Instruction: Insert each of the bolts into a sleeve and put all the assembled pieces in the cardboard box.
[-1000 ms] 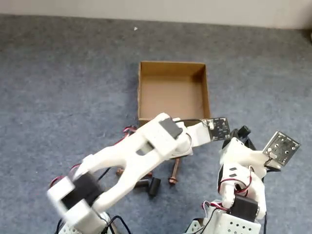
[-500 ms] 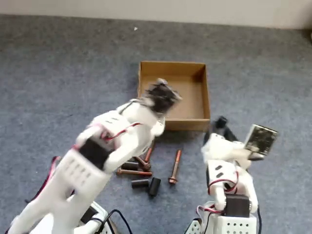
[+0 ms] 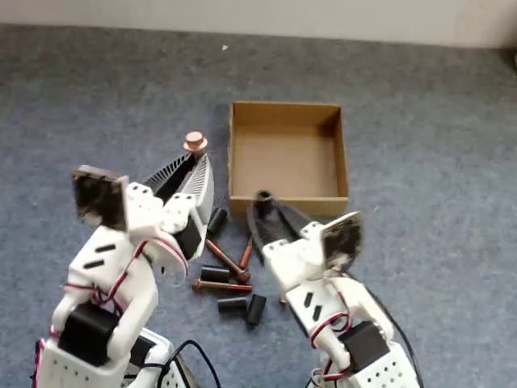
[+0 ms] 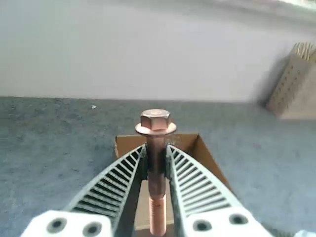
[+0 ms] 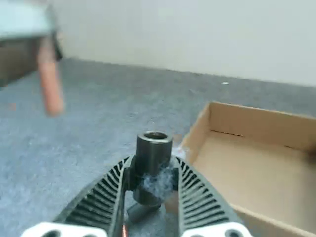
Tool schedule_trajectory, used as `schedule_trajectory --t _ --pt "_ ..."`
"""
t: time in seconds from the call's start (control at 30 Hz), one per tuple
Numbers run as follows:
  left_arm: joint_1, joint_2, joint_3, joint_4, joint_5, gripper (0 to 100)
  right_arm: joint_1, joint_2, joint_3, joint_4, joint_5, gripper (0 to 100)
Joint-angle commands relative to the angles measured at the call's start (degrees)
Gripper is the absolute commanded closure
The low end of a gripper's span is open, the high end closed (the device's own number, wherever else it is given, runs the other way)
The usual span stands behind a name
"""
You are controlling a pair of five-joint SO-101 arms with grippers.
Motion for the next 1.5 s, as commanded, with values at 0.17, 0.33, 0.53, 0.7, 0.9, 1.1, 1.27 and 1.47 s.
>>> schedule_trajectory --t 0.17,0.33,0.53,0.7,0.9,1.1,1.27,1.47 --pt "1.54 -16.92 11.21 -5.19 11.16 100 -6.02 -0.66 11.82 -15.96 11.08 99.4" --pt "6.20 -19.47 16.40 -8.70 11.16 100 -6.02 -0.66 15.87 -21.49 18.99 99.4" --pt "6.64 -19.56 22.55 -20.22 10.99 100 -6.02 -0.66 15.96 -21.32 21.01 99.4" --pt "6.64 -20.09 21.32 -24.88 10.99 100 -6.02 -0.66 15.96 -21.05 21.01 99.4" --pt "6.81 -19.56 19.82 -24.88 11.25 100 -6.02 -0.48 15.96 -20.97 21.01 99.4" --pt "11.56 -19.65 21.14 -24.44 10.90 100 -6.02 -0.66 15.96 -20.97 21.01 99.4" --pt "11.12 -19.56 22.02 -24.53 10.90 100 -6.02 -0.66 15.96 -20.97 21.01 99.4" --pt "6.37 -19.56 22.11 -24.62 10.81 100 -6.02 -0.66 15.96 -20.97 21.01 99.4"
